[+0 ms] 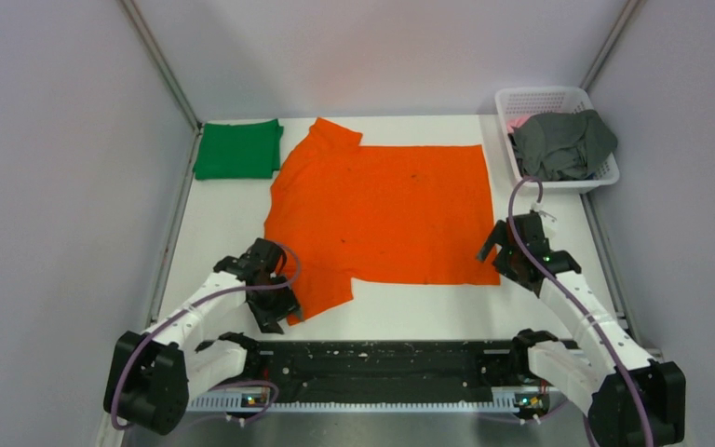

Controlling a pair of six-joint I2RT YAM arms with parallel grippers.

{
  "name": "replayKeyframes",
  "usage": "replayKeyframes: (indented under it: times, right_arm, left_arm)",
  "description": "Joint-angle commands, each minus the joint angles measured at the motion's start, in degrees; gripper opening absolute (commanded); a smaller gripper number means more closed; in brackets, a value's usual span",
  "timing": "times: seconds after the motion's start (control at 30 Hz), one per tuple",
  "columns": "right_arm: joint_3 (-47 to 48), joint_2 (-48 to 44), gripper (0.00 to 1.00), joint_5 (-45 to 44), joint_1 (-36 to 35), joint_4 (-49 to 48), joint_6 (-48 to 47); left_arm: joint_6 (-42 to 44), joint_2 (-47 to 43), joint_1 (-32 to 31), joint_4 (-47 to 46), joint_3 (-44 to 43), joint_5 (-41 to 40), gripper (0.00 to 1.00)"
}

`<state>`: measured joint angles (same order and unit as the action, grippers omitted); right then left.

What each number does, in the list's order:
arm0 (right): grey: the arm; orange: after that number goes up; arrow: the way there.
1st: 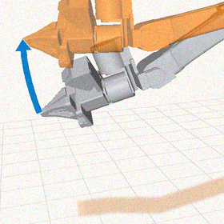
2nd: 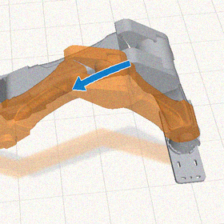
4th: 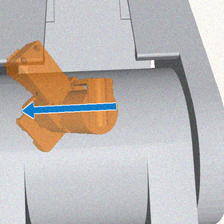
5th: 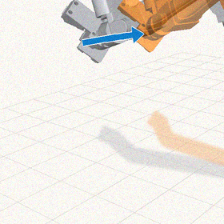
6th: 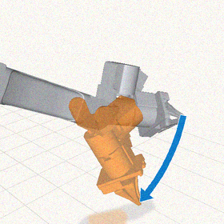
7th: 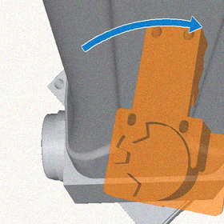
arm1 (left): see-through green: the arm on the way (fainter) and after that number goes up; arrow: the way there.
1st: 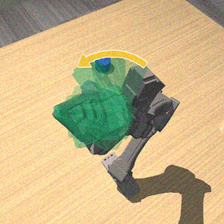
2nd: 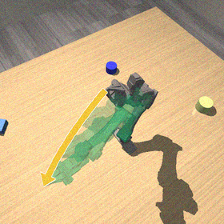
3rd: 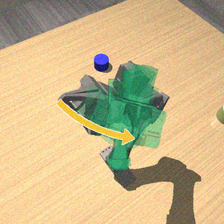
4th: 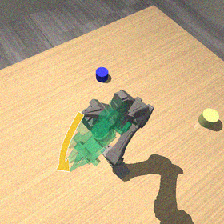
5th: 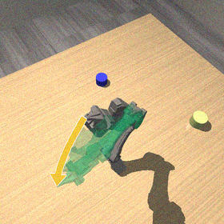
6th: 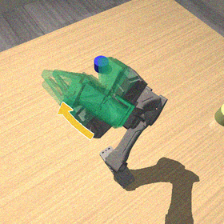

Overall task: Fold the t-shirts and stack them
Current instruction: Grab the side of the flattened tshirt closest away from the robot with both arms

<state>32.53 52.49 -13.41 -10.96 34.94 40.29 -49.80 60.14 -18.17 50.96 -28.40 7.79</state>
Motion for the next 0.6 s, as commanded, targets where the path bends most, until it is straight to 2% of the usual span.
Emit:
replayKeyframes:
  times: [0.0,0.23,0.3,0.33,0.37,0.4,0.43,0.57]
  right_arm:
    - [-2.42,0.19,0.93,1.04,0.22,-3.48,2.97]
    - [-6.33,1.46,0.82,4.28,0.21,-5.06,4.01]
    - [-7.96,1.83,0.75,4.76,0.22,-6.91,4.98]
    - [-8.65,2.07,0.73,5.33,0.18,-7.89,5.43]
    - [-9.17,2.53,0.67,6.02,0.21,-8.62,5.69]
    - [-9.71,2.83,0.63,6.66,0.21,-9.24,5.70]
    - [-10.04,3.20,0.59,6.82,0.24,-9.49,5.74]
    - [-10.80,4.56,0.46,5.26,0.26,-9.81,5.44]
  left_arm:
    - [-4.16,1.01,-0.30,-7.22,0.85,-3.36,0.53]
    - [-4.38,4.63,-0.30,-11.28,-0.72,-7.00,0.44]
    - [-3.45,5.95,-0.30,-12.81,-1.64,-7.11,0.41]
    - [-3.04,6.96,-0.31,-13.51,-2.31,-7.04,0.37]
    - [-2.79,7.97,-0.26,-13.87,-3.00,-6.93,0.27]
    - [-2.51,9.05,-0.35,-14.24,-3.61,-6.41,0.07]
    - [-2.05,9.91,-0.37,-14.83,-3.84,-5.58,0.00]
    - [-0.96,10.16,-0.37,-15.89,-3.71,-3.46,0.00]
